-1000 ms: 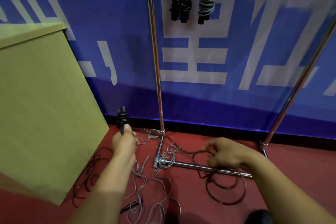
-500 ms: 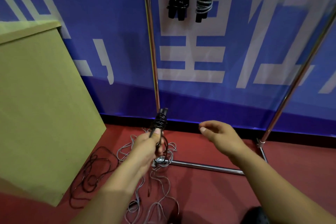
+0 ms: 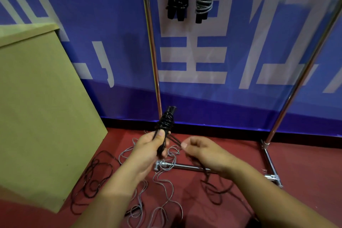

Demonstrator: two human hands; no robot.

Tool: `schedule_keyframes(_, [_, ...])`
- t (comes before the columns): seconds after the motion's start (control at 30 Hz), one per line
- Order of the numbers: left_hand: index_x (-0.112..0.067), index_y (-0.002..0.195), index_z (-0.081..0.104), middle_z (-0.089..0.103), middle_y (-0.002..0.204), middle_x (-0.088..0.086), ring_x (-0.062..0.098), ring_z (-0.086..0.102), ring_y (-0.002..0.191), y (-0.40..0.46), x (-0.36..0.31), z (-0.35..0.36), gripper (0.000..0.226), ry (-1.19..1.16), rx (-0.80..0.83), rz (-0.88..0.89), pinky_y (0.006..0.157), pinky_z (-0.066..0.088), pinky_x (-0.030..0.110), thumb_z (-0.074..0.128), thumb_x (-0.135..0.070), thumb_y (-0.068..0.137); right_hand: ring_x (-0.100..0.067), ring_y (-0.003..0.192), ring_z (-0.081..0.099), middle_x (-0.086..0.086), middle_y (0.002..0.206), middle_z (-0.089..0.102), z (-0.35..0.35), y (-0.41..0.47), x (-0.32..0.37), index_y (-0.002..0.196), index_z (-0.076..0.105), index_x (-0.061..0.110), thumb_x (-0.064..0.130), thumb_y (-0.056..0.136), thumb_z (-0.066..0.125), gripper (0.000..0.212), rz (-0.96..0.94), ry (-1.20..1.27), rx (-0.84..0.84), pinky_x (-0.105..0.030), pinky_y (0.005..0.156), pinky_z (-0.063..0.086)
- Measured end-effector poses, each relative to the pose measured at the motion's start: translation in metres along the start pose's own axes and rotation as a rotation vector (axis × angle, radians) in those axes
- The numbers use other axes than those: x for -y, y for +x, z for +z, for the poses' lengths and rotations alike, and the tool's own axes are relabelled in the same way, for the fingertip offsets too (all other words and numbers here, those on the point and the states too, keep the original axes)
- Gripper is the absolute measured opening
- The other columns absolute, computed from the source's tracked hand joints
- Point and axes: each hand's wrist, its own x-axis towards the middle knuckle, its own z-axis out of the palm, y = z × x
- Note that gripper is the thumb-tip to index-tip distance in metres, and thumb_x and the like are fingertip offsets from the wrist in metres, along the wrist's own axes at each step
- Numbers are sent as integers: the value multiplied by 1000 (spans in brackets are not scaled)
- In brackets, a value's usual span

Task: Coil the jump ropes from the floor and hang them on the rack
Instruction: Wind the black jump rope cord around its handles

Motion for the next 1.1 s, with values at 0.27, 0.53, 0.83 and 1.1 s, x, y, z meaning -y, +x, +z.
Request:
schedule_keyframes(0.27, [-14,73,61,56,53,-7,10,49,48,11,10,-29,31,774,-240,72,51,37,26,54,-26,101,-9,66,55,7,69,60,-15,-11,2,79,63,24,44,88,64,23,-80,-725,-154,-25,61,44])
schedule_keyframes(0.53, [-20,77,55,64,75,0,17,59,67,23,18,-34,31,1195,-29,-99,58,40,28,54,-41,99,-23,89,61,5,95,59,-9,-14,1,101,62,26,44,97,49,23,-443,-1058,-221,-38,72,48])
schedule_keyframes(0.83, [-21,93,58,61,82,-4,19,58,78,-3,16,3,17,1275,403,27,65,42,30,58,-38,97,-21,92,63,7,97,63,-18,-6,-5,105,67,29,50,92,58,26,-364,-965,-500,-36,74,50])
schedule_keyframes(1.1, [-15,90,61,61,71,-9,7,54,62,-24,2,14,17,980,629,69,63,44,26,60,-30,97,-5,69,56,10,78,62,-31,3,-9,88,62,23,31,72,86,30,-124,-476,-358,-13,63,44])
